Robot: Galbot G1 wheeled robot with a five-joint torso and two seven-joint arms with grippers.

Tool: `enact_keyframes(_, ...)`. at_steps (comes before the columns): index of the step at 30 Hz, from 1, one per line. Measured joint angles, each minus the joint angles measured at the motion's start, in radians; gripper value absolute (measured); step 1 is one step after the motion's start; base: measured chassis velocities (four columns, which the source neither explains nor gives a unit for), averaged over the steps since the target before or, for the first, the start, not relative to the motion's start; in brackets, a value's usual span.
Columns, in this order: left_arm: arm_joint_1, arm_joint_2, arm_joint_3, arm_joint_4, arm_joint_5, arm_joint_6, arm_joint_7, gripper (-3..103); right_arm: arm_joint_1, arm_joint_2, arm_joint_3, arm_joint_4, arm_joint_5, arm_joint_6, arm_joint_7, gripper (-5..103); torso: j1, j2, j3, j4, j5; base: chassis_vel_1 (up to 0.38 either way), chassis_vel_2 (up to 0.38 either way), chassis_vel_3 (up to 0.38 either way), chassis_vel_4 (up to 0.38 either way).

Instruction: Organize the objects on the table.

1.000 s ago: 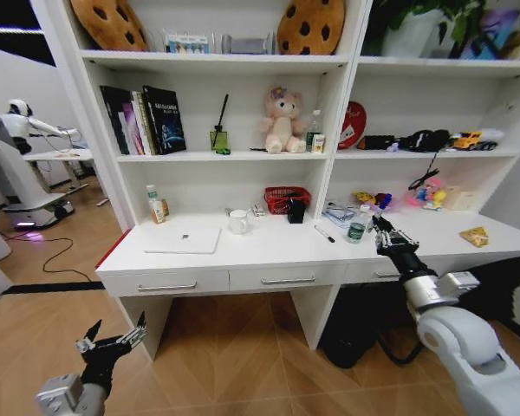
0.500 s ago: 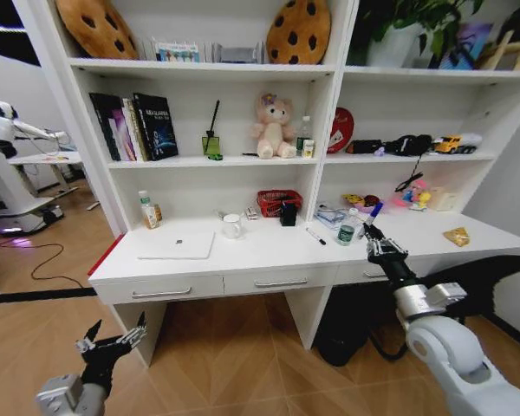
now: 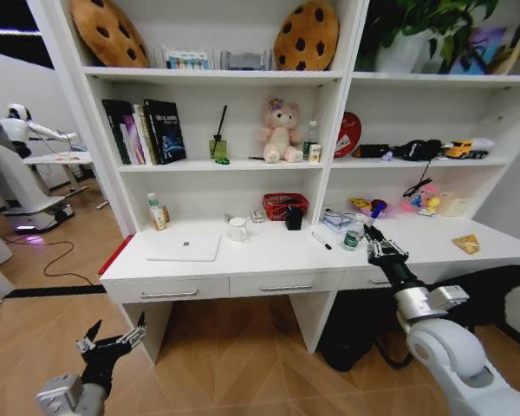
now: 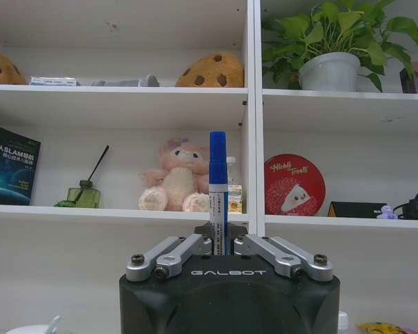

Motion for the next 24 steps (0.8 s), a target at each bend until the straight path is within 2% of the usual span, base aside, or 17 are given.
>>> enact_keyframes(8, 0.0, 0.0, 0.0, 0.0, 0.0, 0.0, 0.0, 100, -0.001, 0.005, 0.004, -0.011, -0.022, 0.007, 0.001, 9, 0.01, 0.021, 0.012, -0.0003, 0.0, 0.0, 0.0, 0.0, 0.0)
enact_keyframes(24, 0.0, 0.0, 0.0, 0.0, 0.0, 0.0, 0.0, 100, -0.009, 0.009, 0.01, -0.002, -0.022, 0.008, 0.008, 9, 0.043, 0.097, 0.054, 0.0, 0.0, 0.0, 0.0, 0.0, 0.0)
